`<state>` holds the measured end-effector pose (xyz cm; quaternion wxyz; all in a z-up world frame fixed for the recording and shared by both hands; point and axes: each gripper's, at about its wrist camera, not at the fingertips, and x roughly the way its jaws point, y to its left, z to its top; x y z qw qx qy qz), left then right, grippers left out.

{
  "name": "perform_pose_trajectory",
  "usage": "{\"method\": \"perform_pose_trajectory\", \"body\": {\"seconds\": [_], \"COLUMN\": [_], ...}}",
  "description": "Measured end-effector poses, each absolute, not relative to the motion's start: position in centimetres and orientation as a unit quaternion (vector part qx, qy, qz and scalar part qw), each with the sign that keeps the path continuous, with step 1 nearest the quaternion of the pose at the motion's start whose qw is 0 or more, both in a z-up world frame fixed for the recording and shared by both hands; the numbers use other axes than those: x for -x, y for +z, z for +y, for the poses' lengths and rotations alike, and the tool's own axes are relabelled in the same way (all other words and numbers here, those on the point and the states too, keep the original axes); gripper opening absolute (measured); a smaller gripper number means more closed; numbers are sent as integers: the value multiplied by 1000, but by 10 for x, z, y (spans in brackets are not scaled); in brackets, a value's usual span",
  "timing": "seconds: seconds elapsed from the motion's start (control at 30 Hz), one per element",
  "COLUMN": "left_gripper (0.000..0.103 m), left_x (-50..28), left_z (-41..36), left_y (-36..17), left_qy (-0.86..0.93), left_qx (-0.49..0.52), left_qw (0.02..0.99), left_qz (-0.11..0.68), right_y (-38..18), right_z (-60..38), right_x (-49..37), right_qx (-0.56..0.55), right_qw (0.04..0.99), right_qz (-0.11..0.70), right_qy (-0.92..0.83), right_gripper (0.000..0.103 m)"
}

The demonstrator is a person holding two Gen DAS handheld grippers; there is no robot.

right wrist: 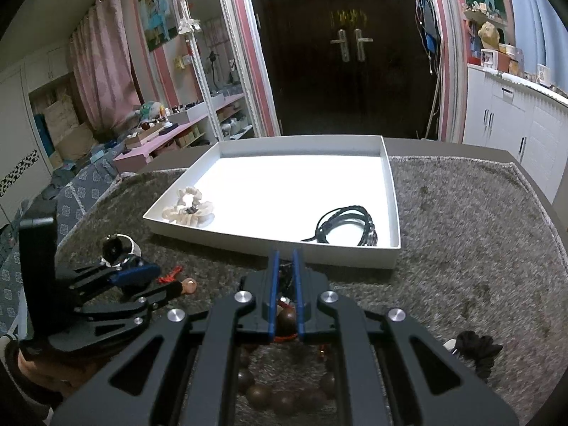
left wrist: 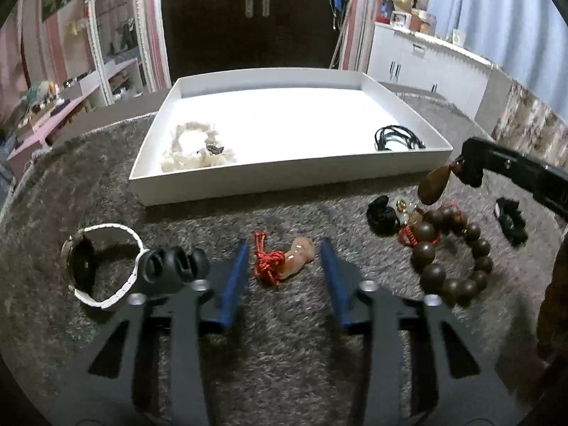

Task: Organize jewelry
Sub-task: 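Grasp the red-cord pendant with the left tool while the right tool grasps the brown pendant, then carry both pendants into the white tray and open both tools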

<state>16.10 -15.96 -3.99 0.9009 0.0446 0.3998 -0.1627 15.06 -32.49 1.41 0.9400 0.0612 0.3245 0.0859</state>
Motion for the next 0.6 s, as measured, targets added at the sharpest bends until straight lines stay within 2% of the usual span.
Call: {"method": "perform_pose_trajectory", "body": {"seconds": [0.07, 0.13, 0.17, 0.2, 0.6], "left_gripper": [19, 17, 6, 4, 2], "left_x": [-165, -167, -167, -167, -151], "left_z": [-159, -157, -155, -153, -143], "left_y": [-47, -49, -49, -48, -4], "left_qy": [-163, -164, -162, -159, -173], "left_qx": [-37, -28, -25, -25, -8], "left_qw": [895, 894, 896, 897, 913], "left_qz": [413, 416, 413, 411, 369], "right_y": [12, 12, 13, 13, 48], "right_z": [-324, -324, -323, -323, -324], "right_x": [-151, -151, -151, -150, -137], "right_qx": [-61, -62, -61, -61, -63], "right_qw": [939, 939, 939, 940, 950], "right_qz": [327, 326, 326, 325, 290], "right_qy": [88, 89, 90, 90, 101], "right_gripper": [7, 7, 7, 7, 7]}}
